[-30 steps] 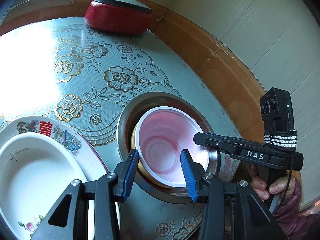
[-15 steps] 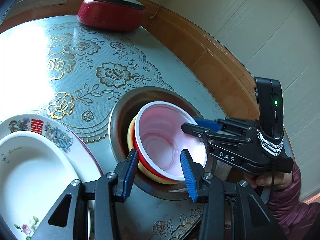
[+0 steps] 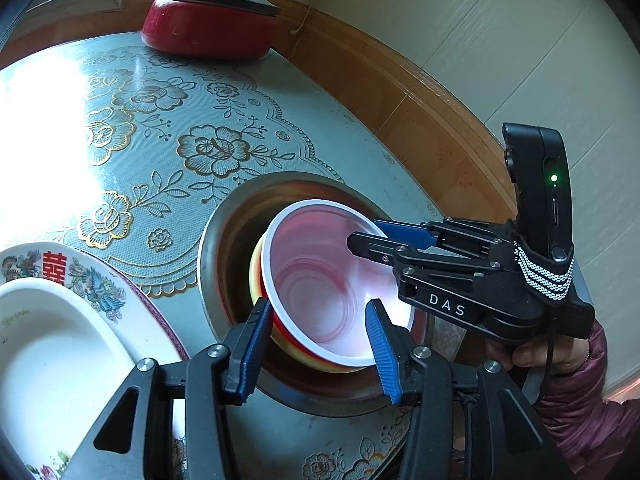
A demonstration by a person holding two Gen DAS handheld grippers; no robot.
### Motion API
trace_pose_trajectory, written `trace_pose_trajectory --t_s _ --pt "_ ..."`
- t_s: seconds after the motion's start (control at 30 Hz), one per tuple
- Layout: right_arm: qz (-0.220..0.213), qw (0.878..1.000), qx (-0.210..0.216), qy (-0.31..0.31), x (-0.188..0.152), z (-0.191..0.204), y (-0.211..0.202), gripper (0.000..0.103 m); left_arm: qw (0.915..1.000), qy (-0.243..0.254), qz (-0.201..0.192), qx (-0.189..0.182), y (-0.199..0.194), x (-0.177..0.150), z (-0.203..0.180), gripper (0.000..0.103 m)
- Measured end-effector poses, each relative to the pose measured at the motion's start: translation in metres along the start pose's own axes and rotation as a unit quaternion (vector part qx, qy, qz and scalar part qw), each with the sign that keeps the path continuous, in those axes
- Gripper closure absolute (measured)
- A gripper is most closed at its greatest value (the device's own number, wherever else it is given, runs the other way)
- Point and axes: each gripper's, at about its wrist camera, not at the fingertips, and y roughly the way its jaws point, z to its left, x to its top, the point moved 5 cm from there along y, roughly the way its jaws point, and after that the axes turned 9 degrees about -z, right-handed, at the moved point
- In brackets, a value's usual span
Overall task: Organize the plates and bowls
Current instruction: 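Grasp the steel bowl rim with both tools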
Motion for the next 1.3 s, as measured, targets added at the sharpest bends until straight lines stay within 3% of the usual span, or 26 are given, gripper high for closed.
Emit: trace_pose_trajectory --t_s 0.1,0.53,0.87,1.3 --pt "-0.008 1.000 0.013 0.026 0.001 -0.005 -0.006 0.073 1.0000 0.003 -0.006 0.006 -0.002 0.001 0.000 0.047" --pt "-0.054 0.989 0.048 0.127 0.002 -0.036 -0.027 0.072 0.9993 0.003 -0.032 0.016 -0.020 0.007 0.004 0.046" --pt "-0.057 0.979 0.057 0.185 -0.010 -0.056 -0.035 0.072 0.9980 -0.003 -0.045 0.045 -0.028 0.018 0.020 0.055" --pt "-0.039 0.978 0.051 0.200 -0.032 -0.059 -0.035 0.074 0.9955 0.006 -0.037 0.087 -0.020 0.021 0.039 0.062"
